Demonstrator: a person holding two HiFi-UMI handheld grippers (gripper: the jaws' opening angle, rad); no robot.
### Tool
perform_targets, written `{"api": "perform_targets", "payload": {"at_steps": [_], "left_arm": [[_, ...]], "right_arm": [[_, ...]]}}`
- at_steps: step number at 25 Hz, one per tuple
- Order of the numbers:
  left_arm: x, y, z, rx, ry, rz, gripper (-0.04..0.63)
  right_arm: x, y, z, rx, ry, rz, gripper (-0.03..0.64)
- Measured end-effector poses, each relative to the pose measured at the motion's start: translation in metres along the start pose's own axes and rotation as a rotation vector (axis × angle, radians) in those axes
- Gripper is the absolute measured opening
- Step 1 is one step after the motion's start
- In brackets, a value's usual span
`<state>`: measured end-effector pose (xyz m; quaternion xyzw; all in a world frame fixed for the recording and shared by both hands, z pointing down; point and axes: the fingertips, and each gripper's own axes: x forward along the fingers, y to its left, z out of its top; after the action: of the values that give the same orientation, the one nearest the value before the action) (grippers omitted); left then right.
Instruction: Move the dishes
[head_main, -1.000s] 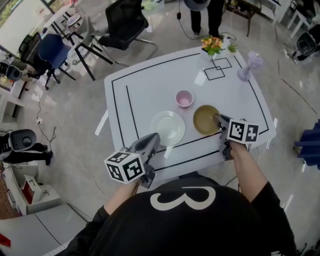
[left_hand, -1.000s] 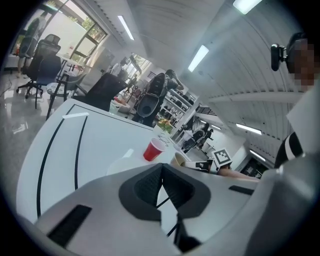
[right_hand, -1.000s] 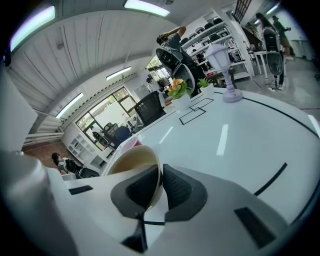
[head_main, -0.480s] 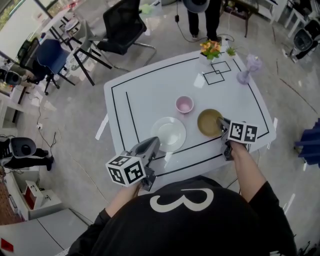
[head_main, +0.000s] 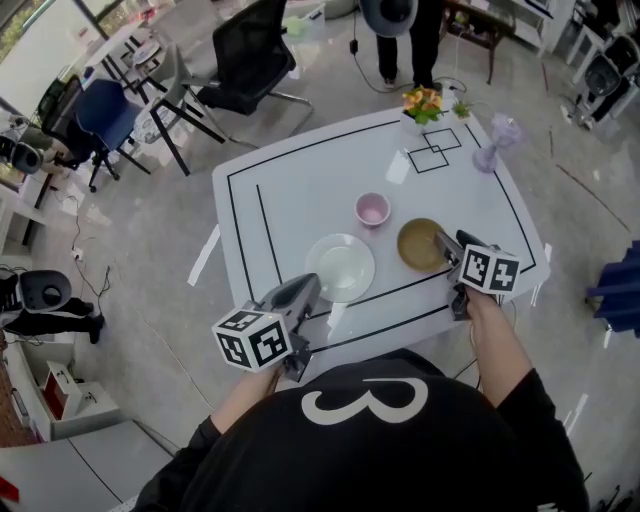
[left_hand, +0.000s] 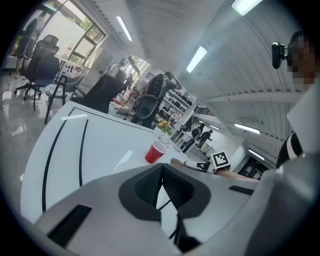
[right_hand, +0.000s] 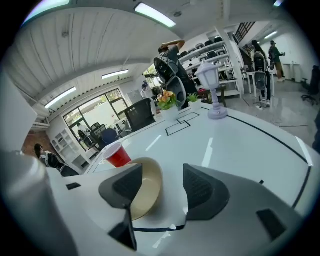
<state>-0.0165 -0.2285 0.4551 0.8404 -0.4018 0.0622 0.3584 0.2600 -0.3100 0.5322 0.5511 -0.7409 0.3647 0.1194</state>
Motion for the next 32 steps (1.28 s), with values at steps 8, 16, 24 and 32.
{"api": "perform_targets", "payload": {"at_steps": [8, 16, 24, 32], "left_arm": [[-0.023, -0.007, 0.013, 0.065, -0.047, -0.01, 0.003], [-0.053, -0.036, 0.017, 0.126, -0.094, -0.069, 0.003], [-0.091, -0.079, 0.031, 0.192, -0.154, -0.17, 0.003], [-0.11, -0.096, 0.03, 0.21, -0.202, -0.203, 0.002]], "right_arm": [[-0.046, 0.053, 0.024, -0.162, -0.159, 0.097, 0.256], [-0.106, 0.152, 0.019, -0.245, -0.227, 0.391, 0.125], [-0.157, 0.222, 0.003, -0.324, -0.321, 0.626, 0.009], [-0.167, 0.249, -0.025, -0.271, -0.295, 0.735, 0.009]]}}
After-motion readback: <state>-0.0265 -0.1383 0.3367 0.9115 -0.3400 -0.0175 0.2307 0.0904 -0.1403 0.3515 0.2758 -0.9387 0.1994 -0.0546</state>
